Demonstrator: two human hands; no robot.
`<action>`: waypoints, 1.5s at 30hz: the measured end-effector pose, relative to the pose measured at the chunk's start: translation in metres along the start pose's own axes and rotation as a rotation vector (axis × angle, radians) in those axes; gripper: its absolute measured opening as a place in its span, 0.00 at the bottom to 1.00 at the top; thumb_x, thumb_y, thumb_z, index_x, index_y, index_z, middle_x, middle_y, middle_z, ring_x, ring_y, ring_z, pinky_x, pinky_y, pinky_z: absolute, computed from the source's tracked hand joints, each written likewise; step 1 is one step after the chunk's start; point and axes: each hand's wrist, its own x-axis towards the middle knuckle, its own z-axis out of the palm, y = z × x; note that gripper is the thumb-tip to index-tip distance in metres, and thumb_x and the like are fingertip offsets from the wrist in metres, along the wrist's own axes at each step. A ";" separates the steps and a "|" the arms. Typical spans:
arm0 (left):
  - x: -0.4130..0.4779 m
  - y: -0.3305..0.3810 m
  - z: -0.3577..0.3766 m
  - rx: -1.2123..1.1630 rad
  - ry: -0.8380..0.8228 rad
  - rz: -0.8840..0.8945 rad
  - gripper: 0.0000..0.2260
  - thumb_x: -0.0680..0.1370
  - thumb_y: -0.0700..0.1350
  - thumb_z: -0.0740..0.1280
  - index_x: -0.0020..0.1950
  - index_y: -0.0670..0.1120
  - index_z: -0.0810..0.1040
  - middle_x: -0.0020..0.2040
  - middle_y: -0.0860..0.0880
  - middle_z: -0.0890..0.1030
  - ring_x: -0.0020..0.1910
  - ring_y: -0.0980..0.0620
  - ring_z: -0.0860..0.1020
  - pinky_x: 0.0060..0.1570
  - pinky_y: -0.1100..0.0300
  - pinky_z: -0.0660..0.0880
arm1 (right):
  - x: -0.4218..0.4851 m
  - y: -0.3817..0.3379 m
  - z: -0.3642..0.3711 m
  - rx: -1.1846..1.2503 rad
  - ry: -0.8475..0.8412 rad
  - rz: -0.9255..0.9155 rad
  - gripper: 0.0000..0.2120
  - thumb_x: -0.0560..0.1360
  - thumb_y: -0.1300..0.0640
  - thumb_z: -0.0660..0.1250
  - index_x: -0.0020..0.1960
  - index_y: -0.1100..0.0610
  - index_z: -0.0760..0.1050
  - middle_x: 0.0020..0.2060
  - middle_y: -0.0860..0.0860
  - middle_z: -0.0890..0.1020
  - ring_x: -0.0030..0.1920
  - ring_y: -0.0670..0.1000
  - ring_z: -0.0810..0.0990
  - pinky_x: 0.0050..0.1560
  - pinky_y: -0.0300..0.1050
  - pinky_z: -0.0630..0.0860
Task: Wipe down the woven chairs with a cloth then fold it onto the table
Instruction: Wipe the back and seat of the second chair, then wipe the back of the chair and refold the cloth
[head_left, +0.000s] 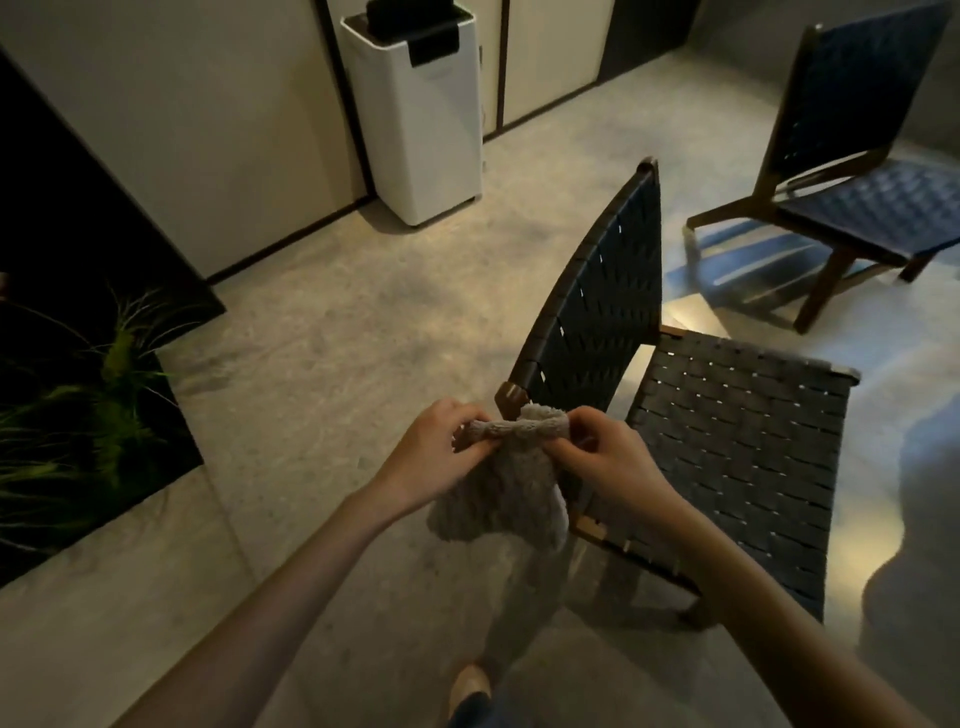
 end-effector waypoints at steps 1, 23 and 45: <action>0.004 0.000 -0.014 0.007 0.010 0.020 0.05 0.75 0.47 0.69 0.47 0.58 0.76 0.44 0.57 0.71 0.45 0.60 0.72 0.40 0.74 0.67 | 0.005 -0.012 0.000 -0.001 0.021 -0.015 0.05 0.75 0.51 0.67 0.48 0.44 0.71 0.44 0.46 0.79 0.45 0.44 0.81 0.43 0.38 0.79; 0.302 -0.067 -0.186 0.371 -0.255 0.132 0.11 0.77 0.50 0.66 0.37 0.52 0.67 0.36 0.51 0.75 0.38 0.50 0.74 0.35 0.57 0.67 | 0.300 -0.104 -0.026 -0.589 0.331 -0.021 0.10 0.72 0.50 0.70 0.47 0.57 0.79 0.62 0.52 0.73 0.64 0.53 0.66 0.63 0.48 0.65; 0.614 -0.134 -0.268 -0.162 -0.719 -0.105 0.05 0.79 0.46 0.63 0.52 0.45 0.73 0.44 0.48 0.77 0.40 0.56 0.75 0.34 0.65 0.72 | 0.527 -0.184 0.045 -0.358 0.785 0.443 0.09 0.73 0.63 0.69 0.51 0.53 0.74 0.49 0.49 0.78 0.51 0.48 0.74 0.50 0.48 0.77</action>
